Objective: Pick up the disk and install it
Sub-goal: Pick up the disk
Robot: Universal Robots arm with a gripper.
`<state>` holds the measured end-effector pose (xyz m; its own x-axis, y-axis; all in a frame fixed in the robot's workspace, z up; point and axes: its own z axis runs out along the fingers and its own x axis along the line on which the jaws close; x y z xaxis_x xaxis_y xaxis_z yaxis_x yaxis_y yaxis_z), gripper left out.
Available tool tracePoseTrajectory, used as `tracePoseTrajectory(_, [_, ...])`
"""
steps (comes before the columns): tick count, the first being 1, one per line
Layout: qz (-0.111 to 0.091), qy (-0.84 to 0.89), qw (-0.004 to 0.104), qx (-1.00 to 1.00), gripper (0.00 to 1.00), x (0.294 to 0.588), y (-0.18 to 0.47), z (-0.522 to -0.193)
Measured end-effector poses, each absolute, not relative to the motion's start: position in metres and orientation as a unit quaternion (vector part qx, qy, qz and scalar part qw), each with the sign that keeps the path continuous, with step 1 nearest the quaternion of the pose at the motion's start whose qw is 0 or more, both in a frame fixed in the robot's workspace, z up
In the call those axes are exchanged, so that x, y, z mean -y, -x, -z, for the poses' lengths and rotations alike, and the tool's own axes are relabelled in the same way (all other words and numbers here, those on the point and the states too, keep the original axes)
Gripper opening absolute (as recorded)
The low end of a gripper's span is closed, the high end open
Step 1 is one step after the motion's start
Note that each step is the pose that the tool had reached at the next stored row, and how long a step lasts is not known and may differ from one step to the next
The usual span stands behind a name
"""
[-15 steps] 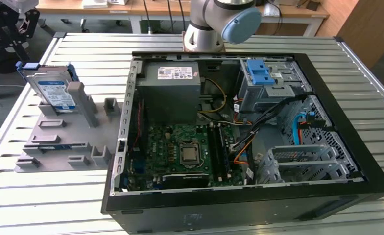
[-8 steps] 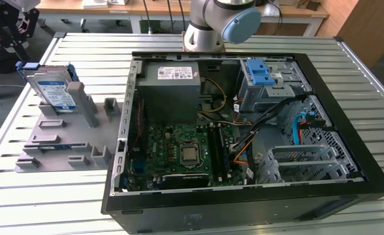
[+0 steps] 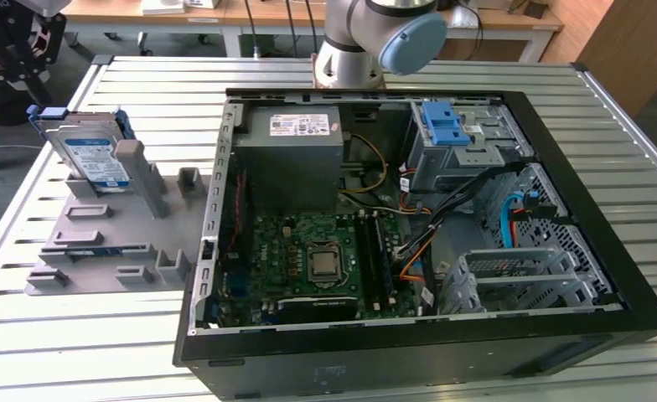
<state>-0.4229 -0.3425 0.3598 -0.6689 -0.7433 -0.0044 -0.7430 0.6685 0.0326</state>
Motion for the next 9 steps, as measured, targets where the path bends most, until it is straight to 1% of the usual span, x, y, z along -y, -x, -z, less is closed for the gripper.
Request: tracePoseTrajectory(9, [0.013,-0.438,-0.002,0.899,0.11,0.3425,0.4229,-0.3597])
